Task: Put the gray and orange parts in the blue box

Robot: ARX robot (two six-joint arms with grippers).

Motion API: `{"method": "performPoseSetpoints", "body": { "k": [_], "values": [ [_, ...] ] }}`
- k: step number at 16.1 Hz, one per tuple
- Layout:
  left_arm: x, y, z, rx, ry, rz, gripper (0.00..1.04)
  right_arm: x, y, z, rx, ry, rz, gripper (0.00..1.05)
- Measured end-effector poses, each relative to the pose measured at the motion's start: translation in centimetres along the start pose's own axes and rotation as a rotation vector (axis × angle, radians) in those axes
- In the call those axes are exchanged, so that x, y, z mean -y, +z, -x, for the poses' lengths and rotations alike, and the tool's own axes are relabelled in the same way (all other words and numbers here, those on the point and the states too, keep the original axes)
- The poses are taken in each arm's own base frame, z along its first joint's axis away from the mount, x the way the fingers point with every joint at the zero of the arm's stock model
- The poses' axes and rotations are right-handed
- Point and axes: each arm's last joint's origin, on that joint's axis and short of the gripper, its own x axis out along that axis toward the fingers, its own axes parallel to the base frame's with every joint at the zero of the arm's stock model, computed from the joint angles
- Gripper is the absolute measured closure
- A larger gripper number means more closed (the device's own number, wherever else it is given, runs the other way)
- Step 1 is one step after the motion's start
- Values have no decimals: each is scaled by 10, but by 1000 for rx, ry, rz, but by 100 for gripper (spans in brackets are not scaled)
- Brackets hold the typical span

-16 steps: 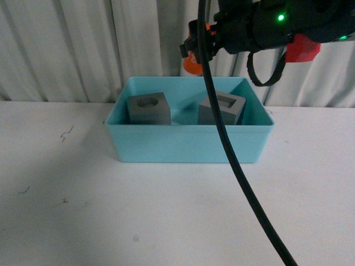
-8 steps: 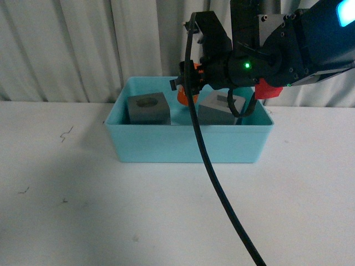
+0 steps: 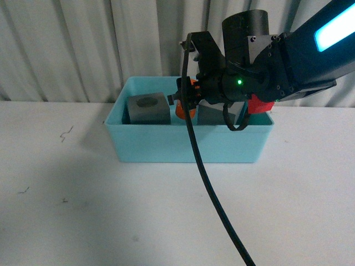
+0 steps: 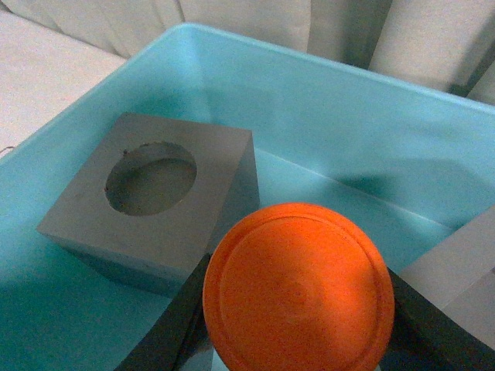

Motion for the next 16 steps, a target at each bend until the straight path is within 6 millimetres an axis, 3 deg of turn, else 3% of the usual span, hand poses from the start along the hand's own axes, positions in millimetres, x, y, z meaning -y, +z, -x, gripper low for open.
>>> {"method": "performPoseSetpoints", "body": {
  "k": [10,16],
  "values": [
    [0,0,0,0,0,0,7,1,-1,-6,-3,-1,-3,57],
    [0,0,0,0,0,0,7,1,-11,-12,-37,2,-12,57]
  ]
}}
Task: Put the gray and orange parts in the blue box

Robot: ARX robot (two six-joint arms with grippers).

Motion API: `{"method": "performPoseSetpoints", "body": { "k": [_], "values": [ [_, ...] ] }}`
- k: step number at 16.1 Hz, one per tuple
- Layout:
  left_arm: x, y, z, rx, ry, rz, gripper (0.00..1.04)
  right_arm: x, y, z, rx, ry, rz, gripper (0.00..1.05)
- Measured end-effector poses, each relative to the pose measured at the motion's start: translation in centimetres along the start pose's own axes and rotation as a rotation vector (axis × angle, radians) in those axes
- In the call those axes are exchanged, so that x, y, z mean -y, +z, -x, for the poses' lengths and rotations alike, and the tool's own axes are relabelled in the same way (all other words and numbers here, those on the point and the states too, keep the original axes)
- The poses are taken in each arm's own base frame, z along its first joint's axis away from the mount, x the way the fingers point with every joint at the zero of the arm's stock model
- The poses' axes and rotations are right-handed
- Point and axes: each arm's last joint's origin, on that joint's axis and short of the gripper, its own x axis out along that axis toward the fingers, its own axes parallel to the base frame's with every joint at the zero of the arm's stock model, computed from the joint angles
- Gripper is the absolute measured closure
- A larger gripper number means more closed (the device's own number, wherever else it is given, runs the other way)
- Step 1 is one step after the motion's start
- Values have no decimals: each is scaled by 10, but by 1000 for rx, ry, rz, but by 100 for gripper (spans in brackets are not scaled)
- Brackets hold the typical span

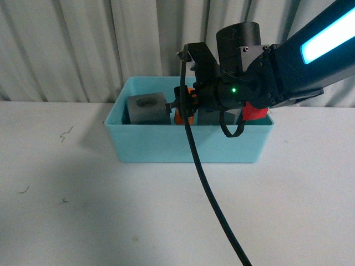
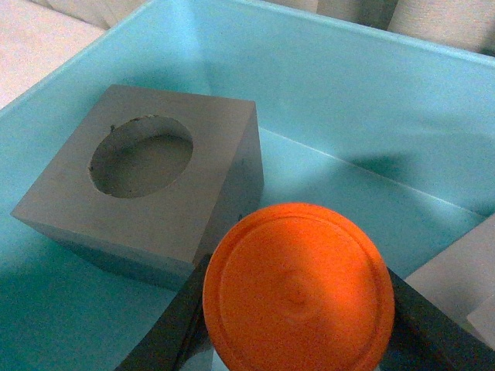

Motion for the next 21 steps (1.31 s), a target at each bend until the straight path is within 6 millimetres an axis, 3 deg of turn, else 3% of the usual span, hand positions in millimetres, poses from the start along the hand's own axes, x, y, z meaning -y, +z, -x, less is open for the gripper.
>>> {"method": "performPoseSetpoints", "body": {
  "k": [3,4,5,7,10,12,15,18,21],
  "values": [
    [0,0,0,0,0,0,7,-3,-4,-3,-19,3,-4,57],
    [0,0,0,0,0,0,7,-2,-2,-3,-13,3,-4,34],
    [0,0,0,0,0,0,7,-2,-1,-3,12,8,0,4],
    [0,0,0,0,0,0,7,-4,-7,1,13,8,-8,6],
    [0,0,0,0,0,0,7,-8,4,26,50,-7,23,7],
    [0,0,0,0,0,0,7,-12,16,55,94,-38,66,7],
    [0,0,0,0,0,0,7,-20,24,117,147,-147,118,7],
    [0,0,0,0,0,0,7,-24,21,136,162,-188,117,7],
    [0,0,0,0,0,0,7,-47,-19,226,128,-409,25,7]
  ]
}}
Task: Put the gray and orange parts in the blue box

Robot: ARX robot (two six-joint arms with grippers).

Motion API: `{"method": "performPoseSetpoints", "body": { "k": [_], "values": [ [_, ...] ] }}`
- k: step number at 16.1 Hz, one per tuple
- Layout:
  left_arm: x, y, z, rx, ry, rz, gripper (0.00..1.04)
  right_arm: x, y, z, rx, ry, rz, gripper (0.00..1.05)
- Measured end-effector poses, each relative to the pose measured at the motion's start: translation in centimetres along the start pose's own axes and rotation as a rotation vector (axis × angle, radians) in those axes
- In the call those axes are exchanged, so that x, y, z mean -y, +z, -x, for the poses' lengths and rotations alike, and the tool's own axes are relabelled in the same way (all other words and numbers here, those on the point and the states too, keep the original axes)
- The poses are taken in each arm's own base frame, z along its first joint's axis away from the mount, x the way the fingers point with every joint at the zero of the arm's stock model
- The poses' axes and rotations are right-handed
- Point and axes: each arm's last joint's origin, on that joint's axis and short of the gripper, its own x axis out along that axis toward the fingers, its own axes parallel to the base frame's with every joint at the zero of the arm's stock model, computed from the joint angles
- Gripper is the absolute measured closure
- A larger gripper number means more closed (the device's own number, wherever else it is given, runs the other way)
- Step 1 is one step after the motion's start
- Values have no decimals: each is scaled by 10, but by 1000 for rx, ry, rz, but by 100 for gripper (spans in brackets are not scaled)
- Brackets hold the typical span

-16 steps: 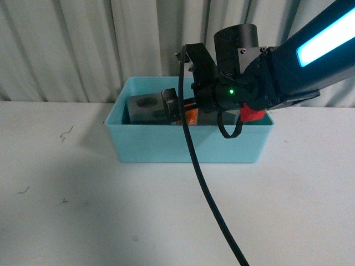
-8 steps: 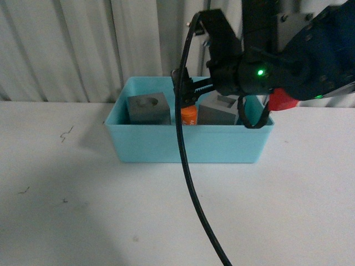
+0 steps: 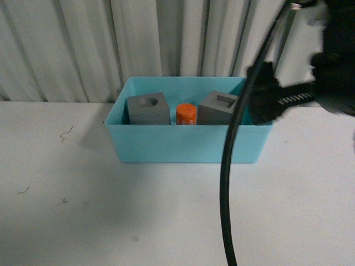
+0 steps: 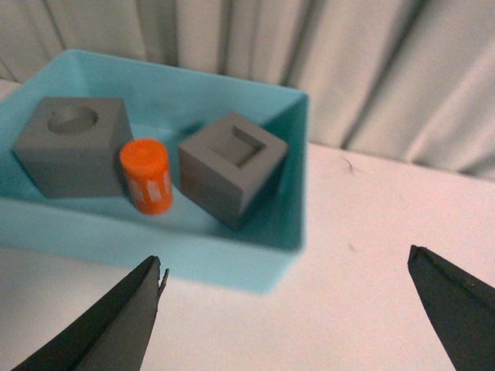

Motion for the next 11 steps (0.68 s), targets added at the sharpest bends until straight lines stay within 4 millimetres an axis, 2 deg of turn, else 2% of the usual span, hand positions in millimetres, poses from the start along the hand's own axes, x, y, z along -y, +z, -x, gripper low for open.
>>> {"method": "performPoseSetpoints", "body": {
  "k": [1,2,4,5,7,9,11],
  "values": [
    [0,0,0,0,0,0,7,2,-14,28,-21,-40,-40,7],
    [0,0,0,0,0,0,7,3,-22,37,-35,-46,-63,7],
    [0,0,0,0,0,0,7,2,-26,35,-49,-51,-83,7],
    [0,0,0,0,0,0,7,4,-30,33,107,-120,-121,15],
    [0,0,0,0,2,0,7,20,-57,58,193,-173,-152,37],
    [0,0,0,0,0,0,7,40,-51,85,297,-203,-179,61],
    [0,0,0,0,0,0,7,47,-63,104,272,-183,-173,85]
  ]
}}
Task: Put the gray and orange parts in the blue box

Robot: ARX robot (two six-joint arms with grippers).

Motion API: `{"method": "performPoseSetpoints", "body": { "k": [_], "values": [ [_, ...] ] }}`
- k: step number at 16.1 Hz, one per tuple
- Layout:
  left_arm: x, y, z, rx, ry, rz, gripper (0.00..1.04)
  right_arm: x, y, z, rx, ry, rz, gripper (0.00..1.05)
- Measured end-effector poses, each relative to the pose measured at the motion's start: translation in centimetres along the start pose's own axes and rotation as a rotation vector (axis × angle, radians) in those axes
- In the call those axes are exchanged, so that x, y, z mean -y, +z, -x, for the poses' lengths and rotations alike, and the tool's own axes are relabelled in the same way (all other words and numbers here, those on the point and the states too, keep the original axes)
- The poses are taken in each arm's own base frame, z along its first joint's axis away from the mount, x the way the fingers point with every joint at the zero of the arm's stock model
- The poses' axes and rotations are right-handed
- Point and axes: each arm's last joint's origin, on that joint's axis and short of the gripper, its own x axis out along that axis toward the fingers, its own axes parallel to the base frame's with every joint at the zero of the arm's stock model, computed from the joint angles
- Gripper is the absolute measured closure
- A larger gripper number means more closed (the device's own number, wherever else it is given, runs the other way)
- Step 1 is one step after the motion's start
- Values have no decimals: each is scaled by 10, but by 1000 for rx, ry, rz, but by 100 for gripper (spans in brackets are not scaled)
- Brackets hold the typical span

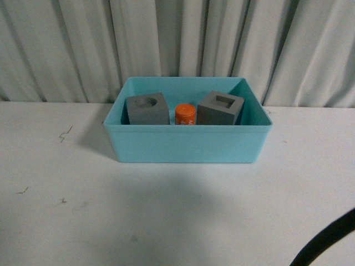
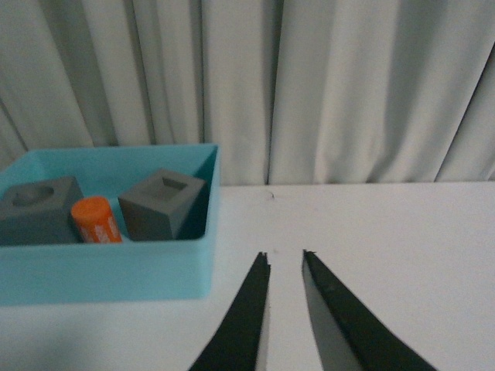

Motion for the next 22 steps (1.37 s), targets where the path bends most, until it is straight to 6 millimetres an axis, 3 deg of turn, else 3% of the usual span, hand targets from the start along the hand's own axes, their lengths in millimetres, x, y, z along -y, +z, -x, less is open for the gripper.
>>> {"method": "performPoseSetpoints", "body": {
  "k": [1,2,10,22],
  "values": [
    [0,0,0,0,0,0,7,7,-3,10,-17,-3,3,100],
    [0,0,0,0,0,0,7,12,-1,18,-2,-6,1,103],
    [0,0,0,0,1,0,7,39,1,59,6,-19,-3,103],
    [0,0,0,0,0,0,7,38,8,89,31,-9,-2,103]
  ]
}}
